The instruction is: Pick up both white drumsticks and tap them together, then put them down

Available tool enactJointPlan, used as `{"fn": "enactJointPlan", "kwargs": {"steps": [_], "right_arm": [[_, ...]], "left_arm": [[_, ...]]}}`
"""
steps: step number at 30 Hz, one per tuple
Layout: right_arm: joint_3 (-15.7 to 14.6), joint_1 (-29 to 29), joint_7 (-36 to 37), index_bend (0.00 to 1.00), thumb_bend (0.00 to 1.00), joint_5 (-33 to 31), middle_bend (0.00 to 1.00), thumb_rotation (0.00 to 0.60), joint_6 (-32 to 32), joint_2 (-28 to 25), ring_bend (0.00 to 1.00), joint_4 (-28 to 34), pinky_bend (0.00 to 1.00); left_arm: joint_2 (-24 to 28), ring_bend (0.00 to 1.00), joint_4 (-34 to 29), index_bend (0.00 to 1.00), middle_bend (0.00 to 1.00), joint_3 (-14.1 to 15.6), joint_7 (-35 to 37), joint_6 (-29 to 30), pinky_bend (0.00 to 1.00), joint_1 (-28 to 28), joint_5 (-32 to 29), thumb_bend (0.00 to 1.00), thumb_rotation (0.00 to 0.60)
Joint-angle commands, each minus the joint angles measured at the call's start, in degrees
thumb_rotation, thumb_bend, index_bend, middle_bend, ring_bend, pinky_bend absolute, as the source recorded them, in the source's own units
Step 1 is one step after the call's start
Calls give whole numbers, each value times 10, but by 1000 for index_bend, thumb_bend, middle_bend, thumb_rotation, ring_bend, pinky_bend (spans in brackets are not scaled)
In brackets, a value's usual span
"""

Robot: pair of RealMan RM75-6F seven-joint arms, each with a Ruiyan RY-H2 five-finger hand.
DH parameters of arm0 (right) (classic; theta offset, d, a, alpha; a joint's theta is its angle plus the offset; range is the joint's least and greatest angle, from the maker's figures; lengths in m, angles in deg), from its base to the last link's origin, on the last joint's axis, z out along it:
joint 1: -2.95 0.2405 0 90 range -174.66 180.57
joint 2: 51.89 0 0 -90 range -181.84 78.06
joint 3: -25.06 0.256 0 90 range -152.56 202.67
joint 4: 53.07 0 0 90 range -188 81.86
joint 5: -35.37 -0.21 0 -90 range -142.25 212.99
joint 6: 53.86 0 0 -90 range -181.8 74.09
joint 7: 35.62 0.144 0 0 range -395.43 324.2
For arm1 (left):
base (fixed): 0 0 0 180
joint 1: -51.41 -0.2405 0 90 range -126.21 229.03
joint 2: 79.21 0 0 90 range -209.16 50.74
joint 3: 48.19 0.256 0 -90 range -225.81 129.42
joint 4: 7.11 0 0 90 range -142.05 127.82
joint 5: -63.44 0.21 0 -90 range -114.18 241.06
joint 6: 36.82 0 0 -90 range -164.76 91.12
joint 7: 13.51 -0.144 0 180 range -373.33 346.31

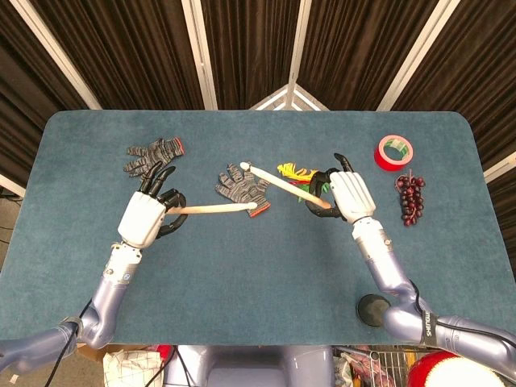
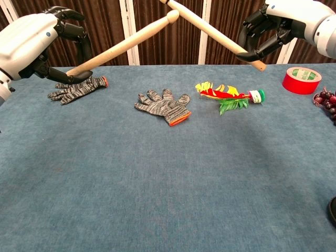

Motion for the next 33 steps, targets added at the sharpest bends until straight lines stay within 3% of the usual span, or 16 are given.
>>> {"fn": "enactJointPlan", "kwargs": {"steps": [1,4,8,16,24,33], "right_arm": [[-3,-2,-2,700,379,2,622,600,-4,0,413,5,11],[-3,-3,0,701,379,6,622,600,-10,-3,413,11,11],[0,-5,4,701,379,10,622,600,-14,-11,413,21,11],[2,-9,12,701,379,14,622,600,-19,-25,413,35,11],[1,-11,26,705,379,24,622,600,-19,-34,413,44,11],[1,-12,20,708,379,13,622,600,-17,-43,413,49,11]], "left_arm": [[-29,123,31,629,616,0,38,16,0,-1,4,467,600],[-57,123,71,629,616,25,91,40,0,-30,7,467,600],[-100,123,117,632,618,-11,146,11,0,8,-12,467,600],[-178,123,221,635,620,-19,255,20,0,22,-20,466,600],[-213,123,275,636,622,-29,293,32,0,50,-18,463,600],[-209,123,271,639,625,-34,278,39,0,62,-18,461,600]]}}
